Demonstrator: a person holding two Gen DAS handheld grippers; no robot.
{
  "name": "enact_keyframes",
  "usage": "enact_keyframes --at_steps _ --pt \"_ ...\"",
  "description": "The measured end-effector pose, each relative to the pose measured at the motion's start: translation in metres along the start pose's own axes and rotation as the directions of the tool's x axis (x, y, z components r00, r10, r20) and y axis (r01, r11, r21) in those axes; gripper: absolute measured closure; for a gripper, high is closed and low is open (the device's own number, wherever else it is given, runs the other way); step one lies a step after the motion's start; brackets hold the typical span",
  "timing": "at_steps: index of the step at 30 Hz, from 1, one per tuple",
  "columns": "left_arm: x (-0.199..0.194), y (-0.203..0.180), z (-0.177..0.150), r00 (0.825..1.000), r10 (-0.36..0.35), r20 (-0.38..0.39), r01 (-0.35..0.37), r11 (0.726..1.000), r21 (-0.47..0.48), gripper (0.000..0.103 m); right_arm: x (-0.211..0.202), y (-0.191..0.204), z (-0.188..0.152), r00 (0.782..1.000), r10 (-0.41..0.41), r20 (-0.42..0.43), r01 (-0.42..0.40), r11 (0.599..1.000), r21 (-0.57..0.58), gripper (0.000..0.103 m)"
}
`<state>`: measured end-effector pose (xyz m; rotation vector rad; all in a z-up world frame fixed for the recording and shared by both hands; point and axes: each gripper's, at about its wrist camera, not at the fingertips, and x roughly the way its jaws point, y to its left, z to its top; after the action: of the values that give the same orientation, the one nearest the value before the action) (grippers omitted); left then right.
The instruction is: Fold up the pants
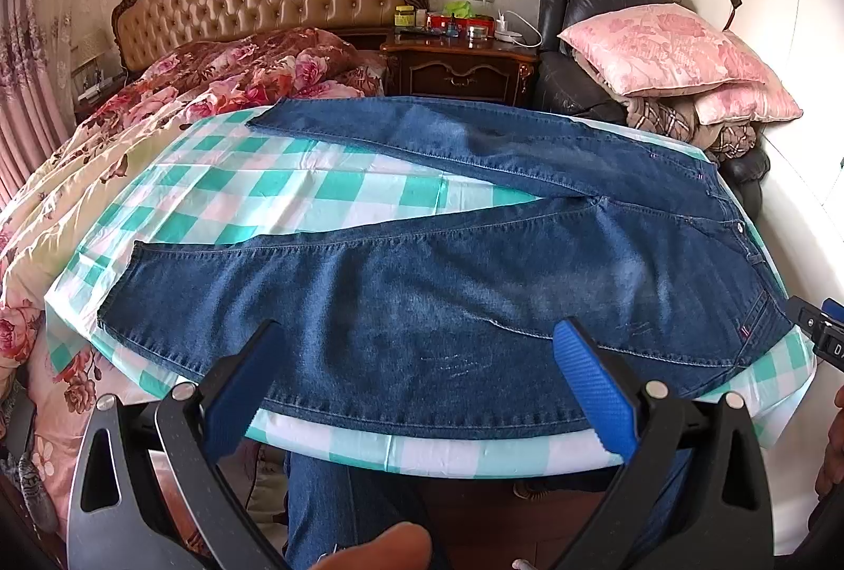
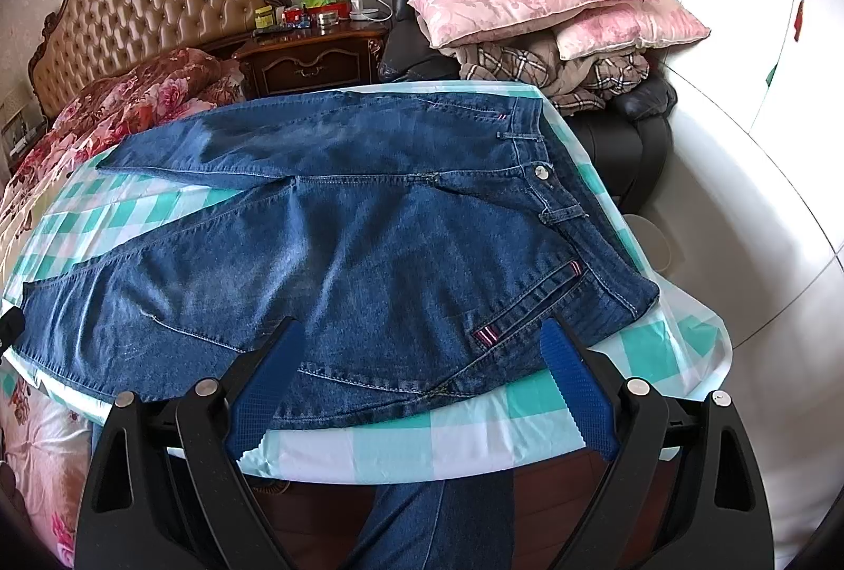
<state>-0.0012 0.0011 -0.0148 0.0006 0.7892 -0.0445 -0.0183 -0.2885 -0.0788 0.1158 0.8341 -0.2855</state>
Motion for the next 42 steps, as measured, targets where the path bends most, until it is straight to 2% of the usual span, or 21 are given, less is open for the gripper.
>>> enact_keyframes --at_steps 3,7,9,12,14,16,18,22,25,28,31,32,35,37,39,40,42 --pt "0.008 0.004 -0.008 1.000 -0.013 -0.018 0.013 1.000 -0.014 0.002 0.010 -0.004 0.003 0.998 0.056 -0.038 -0.055 0.998 0.028 0.015" --pt "0.026 0.016 -0.012 0.994 -0.096 -0.056 0.092 0.993 -0.071 0.002 0.034 -0.030 0.034 0.988 0.142 -0.062 -0.135 0.985 0.110 0.015" --pt "0.034 0.023 -0.014 0.991 -0.114 -0.068 0.108 0.990 -0.093 0.002 0.060 -0.060 0.068 0.989 0.137 -0.055 -0.126 0.979 0.159 0.015" --pt "0.047 0.033 -0.013 0.983 -0.155 -0.095 0.142 0.981 -0.130 0.002 0.111 -0.105 0.119 0.996 0.047 -0.076 -0.031 0.978 0.208 0.015" --pt "0.056 0.043 -0.014 0.976 -0.184 -0.115 0.162 0.971 -0.178 0.002 0.159 -0.136 0.161 0.993 0.029 -0.111 -0.001 0.970 0.242 0.015" --pt "0.066 0.047 -0.008 0.974 -0.182 -0.139 0.152 0.968 -0.202 0.002 0.206 -0.157 0.196 0.988 0.006 -0.157 0.035 0.966 0.255 0.016" --pt "0.079 0.051 -0.004 0.973 -0.164 -0.165 0.128 0.969 -0.213 0.002 0.248 -0.172 0.225 0.981 0.040 -0.188 0.016 0.957 0.288 0.022" --pt "0.099 0.057 0.000 0.969 -0.131 -0.208 0.084 0.972 -0.219 0.002 0.307 -0.188 0.250 0.971 0.051 -0.232 0.029 0.945 0.327 0.030" --pt "0.112 0.064 0.002 0.967 -0.105 -0.232 0.051 0.973 -0.227 0.002 0.340 -0.192 0.262 0.964 0.045 -0.263 0.044 0.945 0.323 0.031" --pt "0.125 0.070 0.002 0.964 -0.086 -0.253 0.025 0.972 -0.235 0.002 0.365 -0.194 0.265 0.955 0.036 -0.294 0.062 0.947 0.317 0.045" --pt "0.130 0.072 0.001 0.959 -0.079 -0.273 0.010 0.969 -0.246 0.002 0.370 -0.182 0.268 0.963 0.027 -0.270 0.042 0.968 0.247 0.067" --pt "0.132 0.072 0.001 0.957 -0.080 -0.279 0.009 0.969 -0.248 0.002 0.373 -0.177 0.271 0.963 0.036 -0.267 0.023 0.976 0.215 0.084" --pt "0.129 0.070 0.007 0.961 -0.084 -0.264 0.017 0.969 -0.246 0.002 0.354 -0.169 0.275 0.977 0.037 -0.209 0.001 0.984 0.178 0.089" --pt "0.123 0.067 0.013 0.967 -0.088 -0.239 0.029 0.970 -0.240 0.002 0.323 -0.159 0.277 0.991 0.034 -0.129 -0.017 0.991 0.131 0.090" --pt "0.113 0.064 0.021 0.974 -0.091 -0.206 0.042 0.972 -0.231 0.002 0.284 -0.147 0.276 0.996 0.075 -0.052 -0.069 0.992 0.104 0.090" --pt "0.109 0.063 0.024 0.977 -0.093 -0.193 0.047 0.972 -0.231 0.002 0.251 -0.139 0.271 0.993 0.122 0.004 -0.122 0.988 0.090 0.090" --pt "0.099 0.062 0.032 0.982 -0.103 -0.159 0.065 0.971 -0.231 0.002 0.190 -0.126 0.256 0.972 0.216 0.098 -0.222 0.973 0.058 0.091"
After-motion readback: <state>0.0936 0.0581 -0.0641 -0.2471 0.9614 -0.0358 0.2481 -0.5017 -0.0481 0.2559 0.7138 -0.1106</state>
